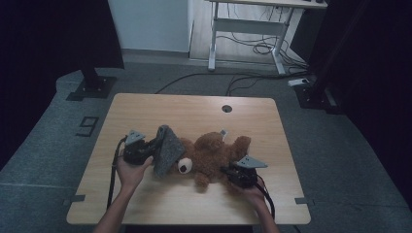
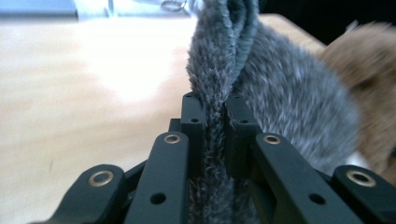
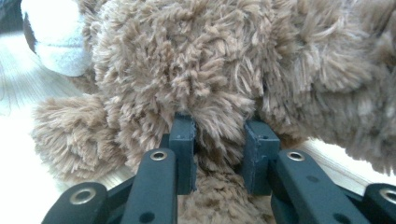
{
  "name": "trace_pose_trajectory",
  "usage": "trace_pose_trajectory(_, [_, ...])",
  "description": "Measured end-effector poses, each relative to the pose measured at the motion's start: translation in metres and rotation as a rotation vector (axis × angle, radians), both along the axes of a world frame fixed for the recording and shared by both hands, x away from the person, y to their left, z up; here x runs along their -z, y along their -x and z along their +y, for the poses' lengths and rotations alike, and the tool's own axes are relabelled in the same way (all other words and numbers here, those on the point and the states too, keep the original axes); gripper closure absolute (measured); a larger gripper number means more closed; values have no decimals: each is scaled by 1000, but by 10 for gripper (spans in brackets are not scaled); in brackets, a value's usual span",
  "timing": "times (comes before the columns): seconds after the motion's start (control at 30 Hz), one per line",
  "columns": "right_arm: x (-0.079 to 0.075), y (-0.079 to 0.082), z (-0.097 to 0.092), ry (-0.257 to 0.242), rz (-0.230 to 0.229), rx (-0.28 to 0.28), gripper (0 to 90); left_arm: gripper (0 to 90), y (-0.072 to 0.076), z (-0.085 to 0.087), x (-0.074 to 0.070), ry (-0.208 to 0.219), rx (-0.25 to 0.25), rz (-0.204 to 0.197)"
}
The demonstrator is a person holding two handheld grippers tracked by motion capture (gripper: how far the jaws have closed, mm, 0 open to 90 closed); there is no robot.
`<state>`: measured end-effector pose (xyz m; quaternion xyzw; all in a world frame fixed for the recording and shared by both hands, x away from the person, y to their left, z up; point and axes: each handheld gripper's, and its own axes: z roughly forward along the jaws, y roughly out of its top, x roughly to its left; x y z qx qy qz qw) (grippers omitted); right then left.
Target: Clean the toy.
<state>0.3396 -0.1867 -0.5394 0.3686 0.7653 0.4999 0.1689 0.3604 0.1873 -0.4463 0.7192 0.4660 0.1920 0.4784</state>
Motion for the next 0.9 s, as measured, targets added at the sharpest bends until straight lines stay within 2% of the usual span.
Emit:
trace_pose_trajectory(0.1, [0,0,0,1,-1,2,695,798,-5,-23,-17,-17,38,-31])
trace_pose_trajectory(0.23, [0,0,0,0,-1,3,695,796,-16,-55,-27,-67,88,-45])
trace_pose_trajectory(0.3, [0,0,0,0,-2,2,695,795,-25,-69,-25,-82,99,-23])
trace_pose_trajectory(0.4, [0,0,0,2,-3,0,694,796,-33,-82,-11,-109,111,28])
trace_pose_trajectory(0.47, [0,0,0,1,-6,-1,693,796,-35,-83,0,-115,113,45])
trace_pose_trajectory(0.6, [0,1,1,3,-9,-2,690,800,-30,-76,10,-87,119,56])
trace_pose_trajectory(0.7, [-1,2,2,6,-14,-1,681,803,-23,-76,15,-89,119,41])
trace_pose_trajectory(0.77, [-2,3,2,8,-14,-1,659,804,-16,-75,21,-91,122,13])
trace_pose_trajectory(0.9, [-3,4,1,6,-13,-5,617,809,-10,-69,28,-50,117,-2])
